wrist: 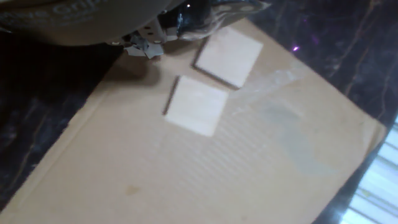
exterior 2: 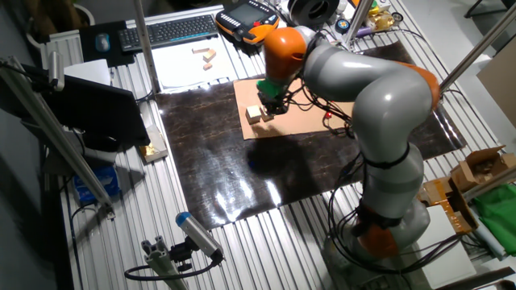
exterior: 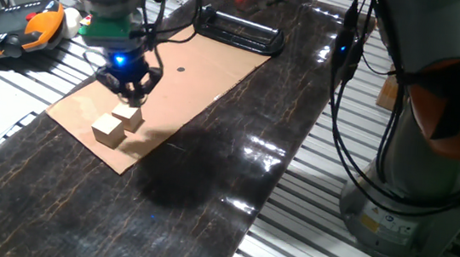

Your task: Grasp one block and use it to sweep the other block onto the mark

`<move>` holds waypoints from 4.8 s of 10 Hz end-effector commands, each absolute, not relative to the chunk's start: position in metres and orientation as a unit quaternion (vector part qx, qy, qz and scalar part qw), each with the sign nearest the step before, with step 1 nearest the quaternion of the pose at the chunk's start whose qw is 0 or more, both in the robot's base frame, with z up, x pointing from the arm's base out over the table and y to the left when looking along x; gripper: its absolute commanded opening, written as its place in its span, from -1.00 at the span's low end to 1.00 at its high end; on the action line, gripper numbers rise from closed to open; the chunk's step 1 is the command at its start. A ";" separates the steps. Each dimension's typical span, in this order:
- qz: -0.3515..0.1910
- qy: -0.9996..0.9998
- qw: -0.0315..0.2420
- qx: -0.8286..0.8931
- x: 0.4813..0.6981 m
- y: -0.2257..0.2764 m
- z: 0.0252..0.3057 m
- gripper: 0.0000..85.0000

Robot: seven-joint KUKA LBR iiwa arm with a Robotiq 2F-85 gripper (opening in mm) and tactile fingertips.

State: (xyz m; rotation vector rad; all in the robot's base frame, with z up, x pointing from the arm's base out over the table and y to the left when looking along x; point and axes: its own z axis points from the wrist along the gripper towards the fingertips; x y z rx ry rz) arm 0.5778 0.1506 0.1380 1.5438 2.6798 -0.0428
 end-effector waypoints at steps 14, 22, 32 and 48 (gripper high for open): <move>0.008 0.839 0.022 0.544 0.607 0.176 0.122 -0.98; 0.005 0.837 0.023 0.546 0.608 0.176 0.118 -0.98; -0.015 0.795 0.027 0.605 0.612 0.178 0.117 -0.98; -0.006 0.765 0.043 0.642 0.629 0.180 0.078 1.00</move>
